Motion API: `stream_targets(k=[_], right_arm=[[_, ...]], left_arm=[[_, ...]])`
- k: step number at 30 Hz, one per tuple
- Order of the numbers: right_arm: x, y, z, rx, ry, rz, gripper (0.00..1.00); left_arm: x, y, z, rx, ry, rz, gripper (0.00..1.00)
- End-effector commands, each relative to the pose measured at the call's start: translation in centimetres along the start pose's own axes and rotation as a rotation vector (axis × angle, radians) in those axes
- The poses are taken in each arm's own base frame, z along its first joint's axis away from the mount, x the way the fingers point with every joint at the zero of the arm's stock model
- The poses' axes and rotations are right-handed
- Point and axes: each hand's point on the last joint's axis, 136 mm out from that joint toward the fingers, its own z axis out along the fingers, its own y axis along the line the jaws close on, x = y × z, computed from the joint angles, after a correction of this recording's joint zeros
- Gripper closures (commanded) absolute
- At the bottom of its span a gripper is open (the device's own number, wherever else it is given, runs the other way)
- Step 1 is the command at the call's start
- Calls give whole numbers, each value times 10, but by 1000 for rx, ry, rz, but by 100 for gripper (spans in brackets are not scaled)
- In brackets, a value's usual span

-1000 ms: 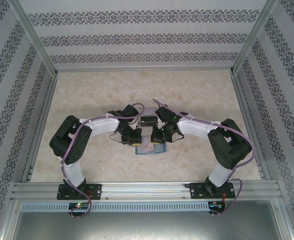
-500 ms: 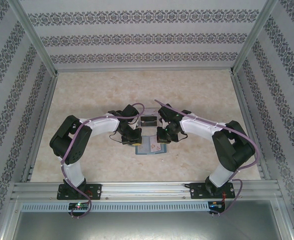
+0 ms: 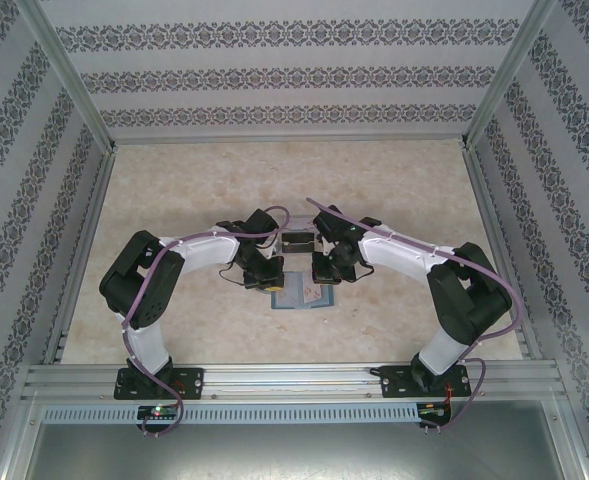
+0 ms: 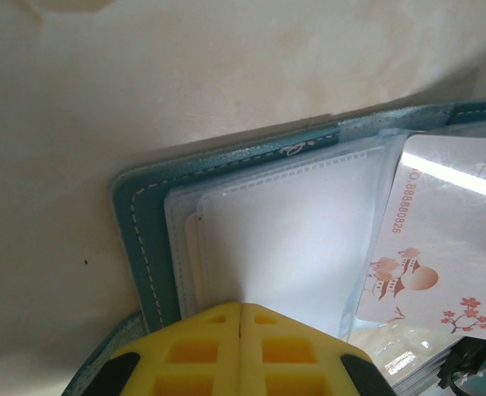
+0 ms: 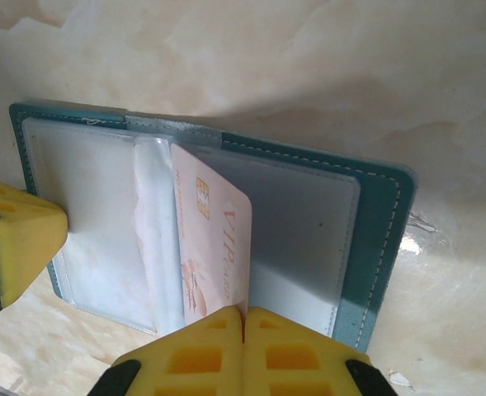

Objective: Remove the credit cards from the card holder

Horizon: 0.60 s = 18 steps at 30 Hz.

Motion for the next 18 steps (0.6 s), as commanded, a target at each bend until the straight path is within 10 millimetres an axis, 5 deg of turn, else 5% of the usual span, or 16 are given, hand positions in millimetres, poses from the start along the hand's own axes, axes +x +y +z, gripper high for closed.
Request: stream_targets(k=[1, 11, 18], right_arm=[[2, -6, -5, 58, -2, 1, 93], [4, 14, -5, 6, 0, -4, 80], [7, 25, -4, -25, 2, -9, 79]], left_arm=[[20, 34, 15, -141, 71, -30, 100], [20, 33, 15, -138, 71, -28, 100], [20, 34, 16, -140, 71, -30, 100]])
